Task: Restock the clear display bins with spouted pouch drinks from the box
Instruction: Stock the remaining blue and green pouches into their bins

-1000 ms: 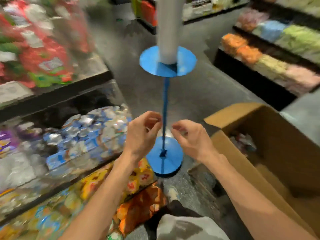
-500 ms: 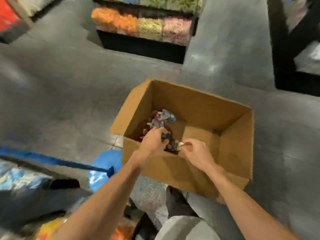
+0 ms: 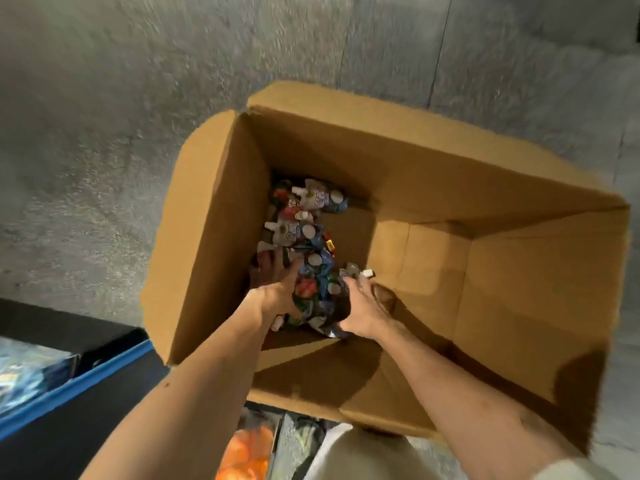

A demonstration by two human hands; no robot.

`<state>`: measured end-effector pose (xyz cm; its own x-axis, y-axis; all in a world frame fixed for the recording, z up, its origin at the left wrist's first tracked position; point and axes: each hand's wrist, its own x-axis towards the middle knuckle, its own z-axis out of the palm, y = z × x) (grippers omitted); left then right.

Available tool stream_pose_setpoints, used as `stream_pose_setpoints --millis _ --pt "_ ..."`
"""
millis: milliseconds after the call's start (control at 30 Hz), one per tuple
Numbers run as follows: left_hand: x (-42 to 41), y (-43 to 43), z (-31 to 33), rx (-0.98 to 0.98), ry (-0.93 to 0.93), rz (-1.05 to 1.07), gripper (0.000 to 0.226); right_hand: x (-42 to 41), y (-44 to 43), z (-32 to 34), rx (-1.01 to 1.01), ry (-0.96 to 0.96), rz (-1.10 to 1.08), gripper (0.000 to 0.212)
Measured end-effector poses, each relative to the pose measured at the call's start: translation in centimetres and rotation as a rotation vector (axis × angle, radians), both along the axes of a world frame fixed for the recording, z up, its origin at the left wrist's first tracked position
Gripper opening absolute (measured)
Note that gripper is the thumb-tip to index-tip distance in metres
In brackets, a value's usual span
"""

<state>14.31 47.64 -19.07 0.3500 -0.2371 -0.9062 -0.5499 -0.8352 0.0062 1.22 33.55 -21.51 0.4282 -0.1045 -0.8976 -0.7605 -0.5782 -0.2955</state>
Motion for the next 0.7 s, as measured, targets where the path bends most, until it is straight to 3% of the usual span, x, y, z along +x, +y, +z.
stream_pose_setpoints --millis 100,200,367,533,700 --pt "0.0 -0.1 -2.1 0.029 0.005 -0.045 0.138 0.7 1.1 -2.0 -0.015 0.025 0.205 0.096" --pt "-0.7 0.0 -3.4 0.013 -0.045 -0.061 0.139 1.4 2.0 -3.0 -0.026 0.070 0.350 0.085" --pt "-1.6 0.6 -4.9 -0.028 -0.123 -0.082 0.089 1.3 2.6 -4.3 -0.108 0.017 0.378 0.057" --pt "-1.2 0.4 -5.1 -0.136 -0.179 -0.065 0.030 0.9 3.1 -4.2 -0.148 -0.041 0.372 0.062" --pt "0.3 0.4 -4.8 -0.177 -0.173 0.136 0.033 1.4 3.7 -4.1 -0.210 -0.004 0.539 0.062"
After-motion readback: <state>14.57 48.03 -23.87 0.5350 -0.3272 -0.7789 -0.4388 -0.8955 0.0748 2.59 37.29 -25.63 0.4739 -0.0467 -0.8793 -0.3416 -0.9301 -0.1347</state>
